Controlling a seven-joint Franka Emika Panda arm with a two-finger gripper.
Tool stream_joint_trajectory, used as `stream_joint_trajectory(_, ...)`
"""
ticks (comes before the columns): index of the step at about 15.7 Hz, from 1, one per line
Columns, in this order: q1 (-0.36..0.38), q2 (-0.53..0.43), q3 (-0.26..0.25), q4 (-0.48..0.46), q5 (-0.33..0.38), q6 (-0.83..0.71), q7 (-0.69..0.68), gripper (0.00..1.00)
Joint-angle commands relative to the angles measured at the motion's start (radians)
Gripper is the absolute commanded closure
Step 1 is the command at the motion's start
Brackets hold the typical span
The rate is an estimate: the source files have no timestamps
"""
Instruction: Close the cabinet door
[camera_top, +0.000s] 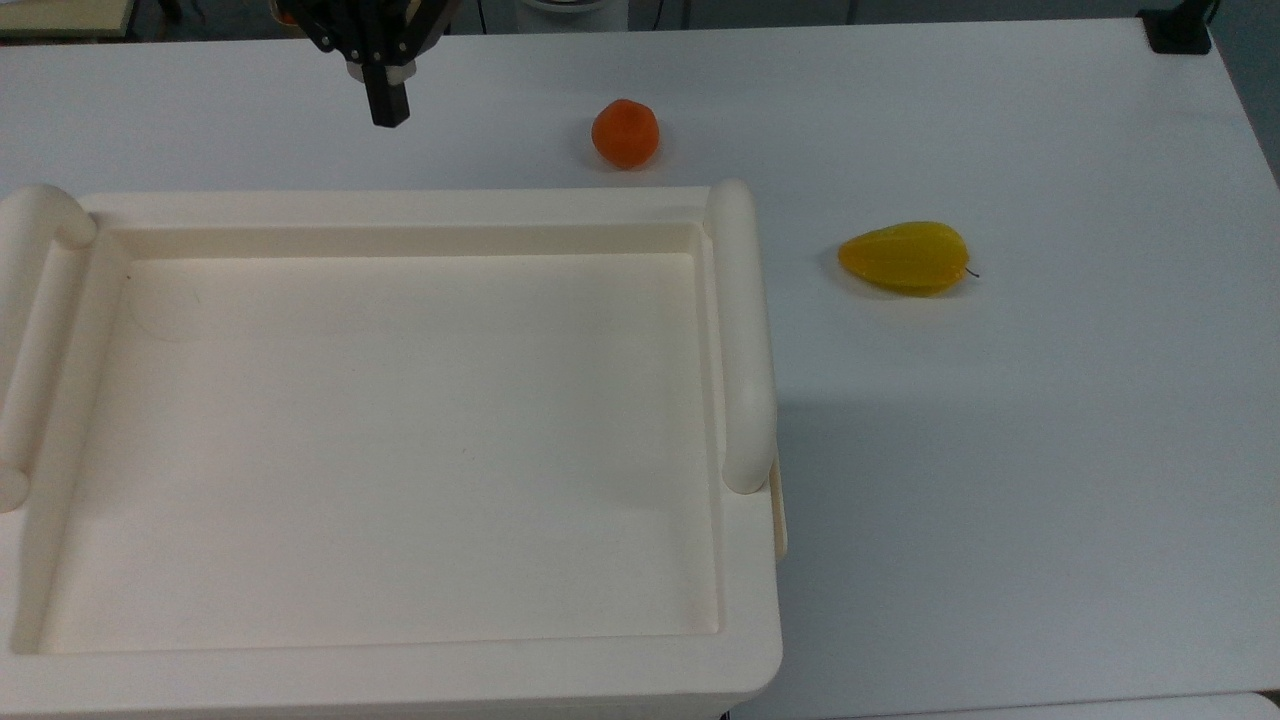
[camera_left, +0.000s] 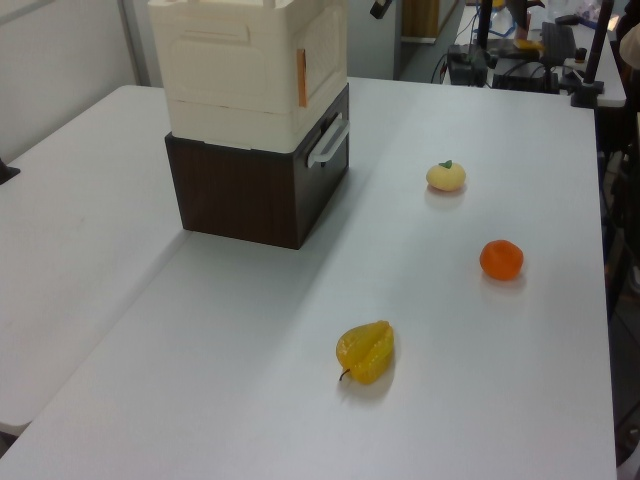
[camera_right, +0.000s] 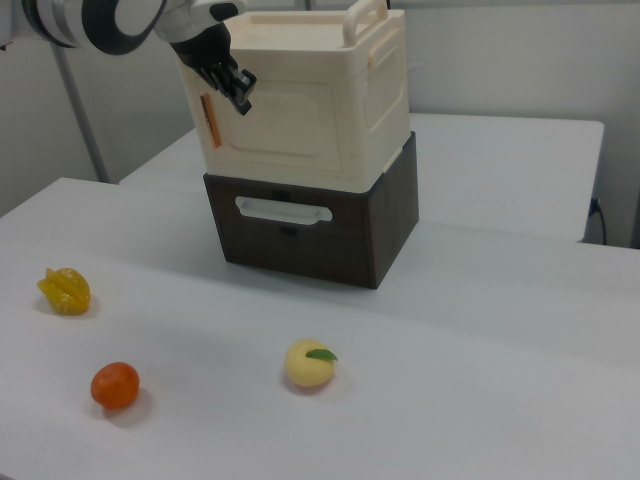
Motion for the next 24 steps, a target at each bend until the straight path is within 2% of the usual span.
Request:
stream_joint_trajectory(1,0.014,-0.018,-0.005,-0.042,0.006,0.025,0.002,1.00)
stream_joint_trajectory(4,0.053,-0.034,-0.007,-0.097,-0.032,-0.027,-0.010,1.00)
stream_joint_trajectory(5,0.066,-0.036,-0.005,-0.100,-0.082,-0.077,-0.016,1.00)
stream_joint_trajectory(6,0.100,-0.036,-0.002,-0.100,-0.166,-0.172,-0.037,1.00)
stream_joint_trajectory(7,0.111,-0.036,-0.001,-0.100,-0.187,-0.229,-0.068,1.00)
stream_joint_trajectory(10,0.120,-0.056,0.010,-0.108,-0.188,-0.375,-0.197,1.00)
stream_joint_trajectory(12,0.119,-0.083,0.018,-0.139,-0.188,-0.411,-0.240,1.00)
stream_joint_trajectory(16,0.114,-0.134,0.019,-0.225,-0.187,-0.409,-0.245,1.00)
stream_joint_trajectory(20,0.108,-0.133,0.018,-0.231,-0.182,-0.405,-0.232,1.00)
stream_joint_trajectory(21,0.106,-0.134,0.016,-0.231,-0.181,-0.411,-0.231,0.90)
stream_joint_trajectory(23,0.102,-0.136,0.010,-0.229,-0.179,-0.417,-0.228,0.20)
stream_joint_trajectory(24,0.102,-0.136,0.009,-0.229,-0.181,-0.422,-0.226,0.00)
